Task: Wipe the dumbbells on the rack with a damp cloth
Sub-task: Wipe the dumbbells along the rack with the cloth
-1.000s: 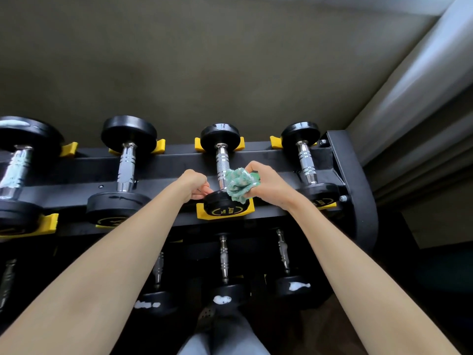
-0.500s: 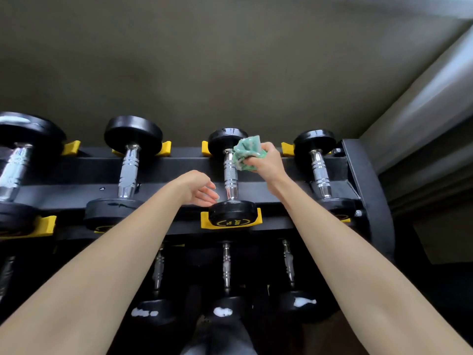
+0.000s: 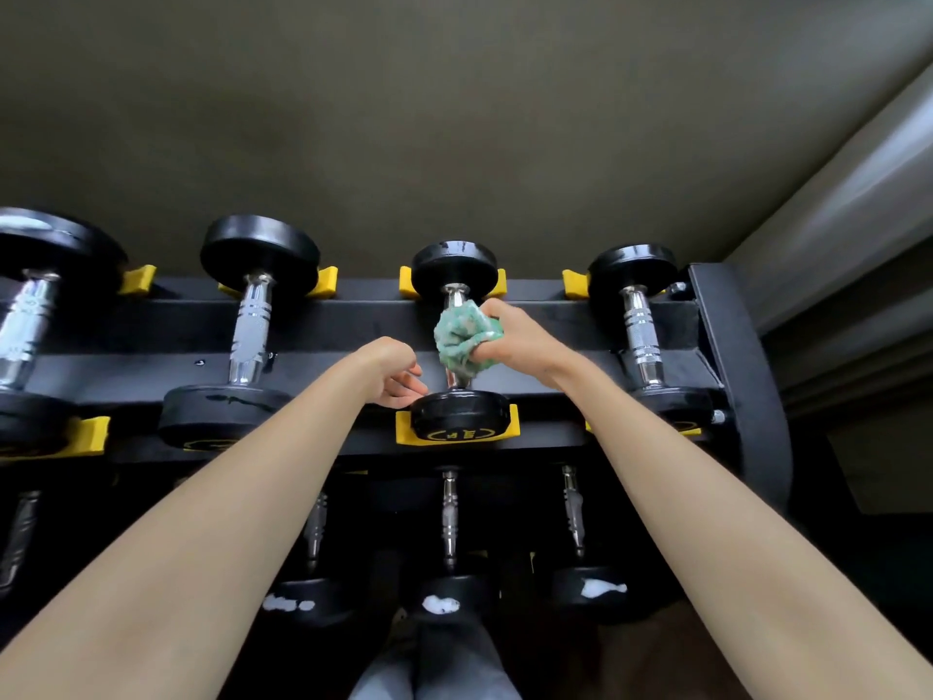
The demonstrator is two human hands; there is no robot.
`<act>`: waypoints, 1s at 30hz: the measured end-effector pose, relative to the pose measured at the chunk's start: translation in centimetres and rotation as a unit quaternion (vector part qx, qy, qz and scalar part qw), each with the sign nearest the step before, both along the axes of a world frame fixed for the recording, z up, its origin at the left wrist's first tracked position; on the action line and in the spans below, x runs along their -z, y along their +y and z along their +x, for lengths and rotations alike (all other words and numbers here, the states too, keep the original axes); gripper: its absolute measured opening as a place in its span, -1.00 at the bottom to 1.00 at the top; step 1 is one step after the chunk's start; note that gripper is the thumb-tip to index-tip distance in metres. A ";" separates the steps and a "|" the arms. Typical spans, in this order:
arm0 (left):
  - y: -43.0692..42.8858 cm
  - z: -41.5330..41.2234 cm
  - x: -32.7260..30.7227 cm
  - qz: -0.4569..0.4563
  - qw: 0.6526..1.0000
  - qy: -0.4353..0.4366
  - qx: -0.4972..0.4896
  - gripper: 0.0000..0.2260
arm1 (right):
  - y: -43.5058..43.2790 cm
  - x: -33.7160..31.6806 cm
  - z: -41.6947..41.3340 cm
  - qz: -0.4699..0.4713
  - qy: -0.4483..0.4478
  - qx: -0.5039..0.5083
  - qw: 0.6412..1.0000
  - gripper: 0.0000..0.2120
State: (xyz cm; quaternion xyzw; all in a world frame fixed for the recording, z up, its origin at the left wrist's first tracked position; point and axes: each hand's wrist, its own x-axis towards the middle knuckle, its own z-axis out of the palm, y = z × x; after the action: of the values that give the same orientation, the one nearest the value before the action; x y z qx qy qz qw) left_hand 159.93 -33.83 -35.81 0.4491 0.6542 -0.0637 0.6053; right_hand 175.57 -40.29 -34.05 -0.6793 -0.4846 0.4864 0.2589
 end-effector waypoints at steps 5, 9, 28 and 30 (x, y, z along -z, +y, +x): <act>-1.0 -0.3 -0.3 0.009 1.000 -0.003 -0.025 -0.85 | -2.1 -0.4 -0.9 -0.035 0.037 0.016 0.999 -0.78; -1.4 -0.7 -0.6 0.028 0.999 -0.023 -0.040 -0.78 | -2.3 -2.0 -1.4 -0.011 0.041 0.013 0.999 -0.73; -3.5 1.4 -5.0 0.079 0.996 0.007 0.029 -0.71 | -9.0 -2.1 2.8 -0.038 -0.059 0.078 0.994 -0.71; -3.8 2.5 -6.0 0.138 0.989 -0.004 0.054 -0.72 | -10.2 -2.3 3.2 -0.025 0.004 0.205 0.978 -0.75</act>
State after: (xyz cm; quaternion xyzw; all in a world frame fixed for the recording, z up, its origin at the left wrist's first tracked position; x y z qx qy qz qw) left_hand 162.48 -37.62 -29.85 0.5631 0.6292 -0.0038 0.5357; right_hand 178.78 -50.48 -31.77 -0.7686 -0.3217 0.4374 0.3385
